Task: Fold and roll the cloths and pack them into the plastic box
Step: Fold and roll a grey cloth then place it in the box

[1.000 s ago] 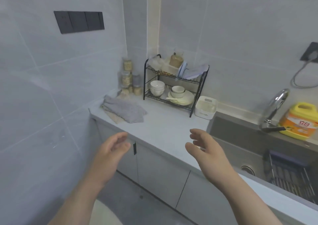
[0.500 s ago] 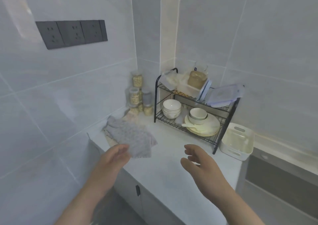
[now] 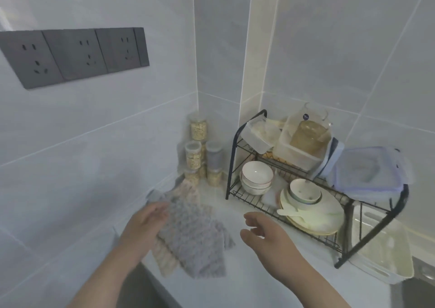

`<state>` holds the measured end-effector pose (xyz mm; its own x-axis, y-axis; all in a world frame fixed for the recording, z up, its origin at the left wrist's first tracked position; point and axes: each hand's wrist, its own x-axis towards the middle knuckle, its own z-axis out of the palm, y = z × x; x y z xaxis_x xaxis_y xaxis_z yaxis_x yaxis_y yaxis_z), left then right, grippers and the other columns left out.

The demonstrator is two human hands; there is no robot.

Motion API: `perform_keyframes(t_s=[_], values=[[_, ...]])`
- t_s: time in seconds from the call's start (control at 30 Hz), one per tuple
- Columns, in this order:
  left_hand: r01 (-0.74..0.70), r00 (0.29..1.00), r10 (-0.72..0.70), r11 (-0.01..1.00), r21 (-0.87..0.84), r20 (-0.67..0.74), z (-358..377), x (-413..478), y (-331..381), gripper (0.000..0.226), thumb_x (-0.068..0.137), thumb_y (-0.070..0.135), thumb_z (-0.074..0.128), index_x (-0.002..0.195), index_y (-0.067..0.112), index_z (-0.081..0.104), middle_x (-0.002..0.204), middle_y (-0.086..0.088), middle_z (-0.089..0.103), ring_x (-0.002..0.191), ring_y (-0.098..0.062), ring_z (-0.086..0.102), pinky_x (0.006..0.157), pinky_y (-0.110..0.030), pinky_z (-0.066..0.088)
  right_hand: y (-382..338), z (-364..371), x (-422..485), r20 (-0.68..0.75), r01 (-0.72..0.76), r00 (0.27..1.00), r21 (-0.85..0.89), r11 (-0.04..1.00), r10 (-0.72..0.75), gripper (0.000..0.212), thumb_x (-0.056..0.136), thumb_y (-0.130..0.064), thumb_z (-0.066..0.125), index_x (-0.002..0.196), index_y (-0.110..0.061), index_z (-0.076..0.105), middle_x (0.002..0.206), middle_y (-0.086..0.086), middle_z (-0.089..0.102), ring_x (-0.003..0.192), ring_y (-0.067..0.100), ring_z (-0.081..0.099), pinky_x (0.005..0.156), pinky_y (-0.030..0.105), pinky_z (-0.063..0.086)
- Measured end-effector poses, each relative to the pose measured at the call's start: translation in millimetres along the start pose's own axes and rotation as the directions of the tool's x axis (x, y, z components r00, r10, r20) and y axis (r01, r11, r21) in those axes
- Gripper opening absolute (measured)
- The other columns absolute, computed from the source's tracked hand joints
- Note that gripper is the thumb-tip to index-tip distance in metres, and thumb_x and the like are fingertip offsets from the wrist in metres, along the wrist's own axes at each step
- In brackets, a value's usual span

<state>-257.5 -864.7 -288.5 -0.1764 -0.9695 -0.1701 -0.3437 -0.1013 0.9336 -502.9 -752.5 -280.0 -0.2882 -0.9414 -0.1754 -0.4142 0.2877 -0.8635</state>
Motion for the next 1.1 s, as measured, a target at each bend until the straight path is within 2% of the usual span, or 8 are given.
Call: perform_keyframes(t_s=[0.2,0.3,0.57,0.7,0.83,0.9,0.97,1.1], values=[[-0.009,0.994,-0.004,0.994,0.111,0.112,-21.2,140.3,-19.3,0.018,0.093,0.028,0.057,0.111,0.030,0.062,0.113,0.011,0.062,0.106,-0.008,0.057,0.083,-0.025,0.043,-8.1,60.2,96.8,-0.113,-0.145,0.982,0.072,0.987,0.152,0.035,0.092,-0.028,0.057,0.127,-0.029,0.052,0.117,-0.016,0.055,0.108,0.005,0.053,0.082,0.017,0.040],[-0.077,0.982,0.032,0.968,0.239,0.185,-20.8,186.2,-37.2,0.022,0.094,0.028,0.055,0.116,0.027,0.061,0.114,0.009,0.062,0.106,-0.008,0.057,0.086,-0.026,0.041,-7.8,88.9,133.9,-0.128,-0.218,0.966,0.061,0.974,0.224,0.032,0.095,-0.027,0.054,0.127,-0.027,0.053,0.119,-0.014,0.053,0.109,0.007,0.052,0.074,0.012,0.041],[-0.437,0.871,0.155,0.678,0.591,0.467,1.1,240.7,-92.9,0.024,0.093,0.021,0.044,0.102,0.019,0.067,0.105,0.002,0.069,0.099,-0.021,0.063,0.080,-0.030,0.048,27.3,127.7,175.8,-0.155,-0.391,0.910,-0.017,0.920,0.384,0.037,0.095,-0.024,0.049,0.132,-0.023,0.053,0.128,-0.008,0.054,0.111,0.014,0.058,0.093,0.030,0.048],[-0.387,0.885,0.140,0.752,0.534,0.443,17.8,258.7,-99.8,0.025,0.094,0.017,0.054,0.113,0.022,0.068,0.115,0.006,0.068,0.103,-0.010,0.062,0.083,-0.021,0.043,43.4,139.3,193.8,-0.166,-0.334,0.927,0.039,0.942,0.336,0.033,0.096,-0.023,0.049,0.128,-0.026,0.055,0.118,-0.013,0.053,0.096,0.013,0.058,0.063,0.019,0.049],[-0.389,0.867,0.083,0.728,0.564,0.491,30.9,272.2,-116.0,0.036,0.091,0.027,0.058,0.127,0.029,0.058,0.128,0.009,0.060,0.108,-0.005,0.059,0.095,-0.027,0.047,66.0,143.0,211.8,-0.190,-0.269,0.941,0.079,0.960,0.279,0.029,0.095,-0.020,0.051,0.122,-0.025,0.060,0.107,-0.016,0.056,0.090,0.004,0.058,0.078,0.035,0.058],[-0.451,0.855,0.112,0.642,0.620,0.506,38.7,277.4,-122.4,0.040,0.090,0.031,0.059,0.130,0.027,0.057,0.130,0.010,0.058,0.111,-0.007,0.057,0.093,-0.024,0.045,83.0,144.5,216.6,-0.212,-0.275,0.935,0.073,0.959,0.284,0.028,0.094,-0.018,0.052,0.121,-0.023,0.062,0.104,-0.015,0.058,0.083,0.004,0.061,0.070,0.031,0.059],[-0.489,0.845,0.156,0.613,0.621,0.512,45.0,280.3,-130.8,0.037,0.088,0.032,0.062,0.124,0.025,0.061,0.123,0.010,0.062,0.100,-0.005,0.058,0.084,-0.021,0.044,97.2,148.3,216.9,-0.207,-0.260,0.942,0.051,0.964,0.265,0.026,0.094,-0.017,0.052,0.118,-0.023,0.062,0.101,-0.013,0.060,0.069,0.004,0.063,0.052,0.018,0.053],[-0.552,0.821,0.260,0.588,0.591,0.508,50.0,284.4,-143.3,0.021,0.085,0.032,0.067,0.105,0.024,0.070,0.093,0.018,0.058,0.084,-0.002,0.053,0.069,-0.016,0.037,117.9,154.9,218.0,-0.216,-0.177,0.962,-0.038,0.983,0.165,0.011,0.094,-0.018,0.054,0.093,-0.026,0.061,0.081,-0.007,0.065,0.054,-0.007,0.060,0.053,0.008,0.046]])
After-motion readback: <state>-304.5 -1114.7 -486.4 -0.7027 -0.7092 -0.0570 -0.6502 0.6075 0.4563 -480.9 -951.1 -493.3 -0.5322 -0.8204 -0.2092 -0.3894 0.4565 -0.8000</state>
